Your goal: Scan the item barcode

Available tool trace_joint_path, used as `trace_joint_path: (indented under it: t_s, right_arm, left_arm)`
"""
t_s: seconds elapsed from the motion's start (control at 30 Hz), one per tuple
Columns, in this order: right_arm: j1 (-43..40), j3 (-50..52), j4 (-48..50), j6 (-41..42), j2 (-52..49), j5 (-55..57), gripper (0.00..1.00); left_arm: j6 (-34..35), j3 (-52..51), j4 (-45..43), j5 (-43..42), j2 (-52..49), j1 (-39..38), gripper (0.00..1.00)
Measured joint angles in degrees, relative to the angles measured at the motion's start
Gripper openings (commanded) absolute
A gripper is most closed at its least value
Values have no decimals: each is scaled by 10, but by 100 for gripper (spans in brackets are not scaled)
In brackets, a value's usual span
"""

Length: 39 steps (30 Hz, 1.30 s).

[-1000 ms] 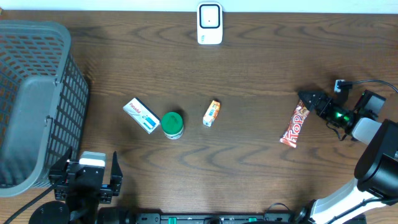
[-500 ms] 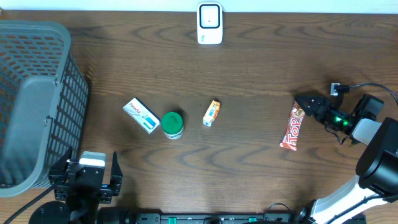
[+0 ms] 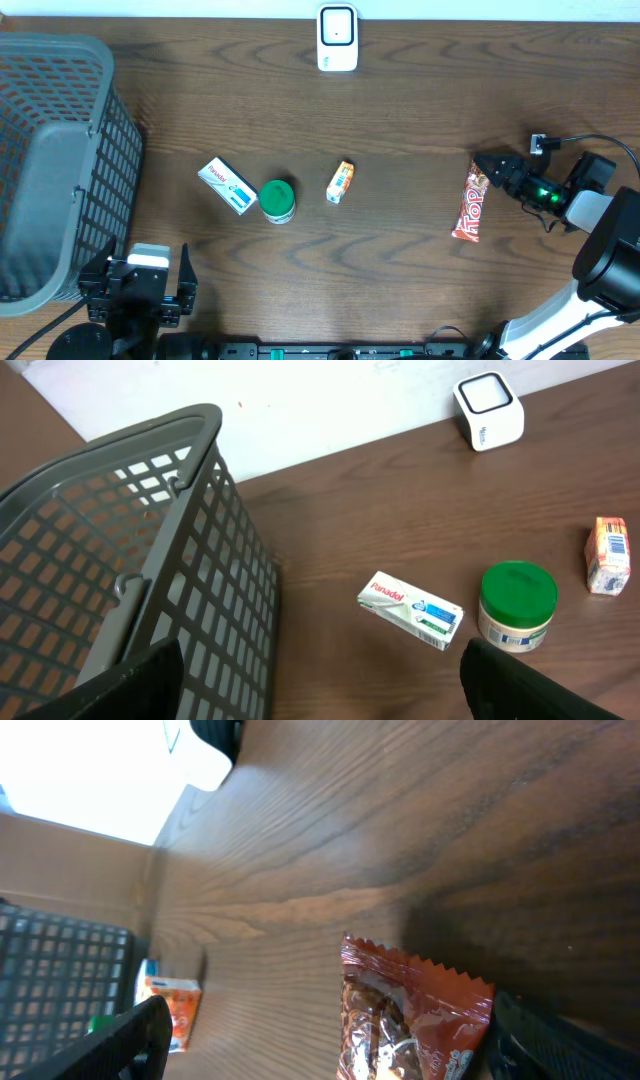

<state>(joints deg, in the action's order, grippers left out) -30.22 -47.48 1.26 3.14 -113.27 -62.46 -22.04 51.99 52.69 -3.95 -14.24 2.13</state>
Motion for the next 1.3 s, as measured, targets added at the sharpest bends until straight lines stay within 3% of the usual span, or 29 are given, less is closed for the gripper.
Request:
trace_joint_path:
  t_s: [0.27, 0.33, 0.6, 0.83, 1.3]
  right_arm:
    - [0, -45, -38, 38, -39, -36, 89]
    - [0, -53, -53, 40, -43, -35, 84]
    - [12, -63, -101, 37, -71, -42, 45]
    - [24, -61, -129, 20, -77, -14, 1]
    - [29, -122, -348, -98, -86, 19, 1]
  left_arm:
    - [0, 0, 0, 0, 0, 0, 86]
    - [0, 0, 0, 0, 0, 0, 86]
    - [0, 0, 0, 0, 0, 0, 86]
    - [0, 0, 0, 0, 0, 0, 86]
    - [0, 0, 0, 0, 0, 0, 86]
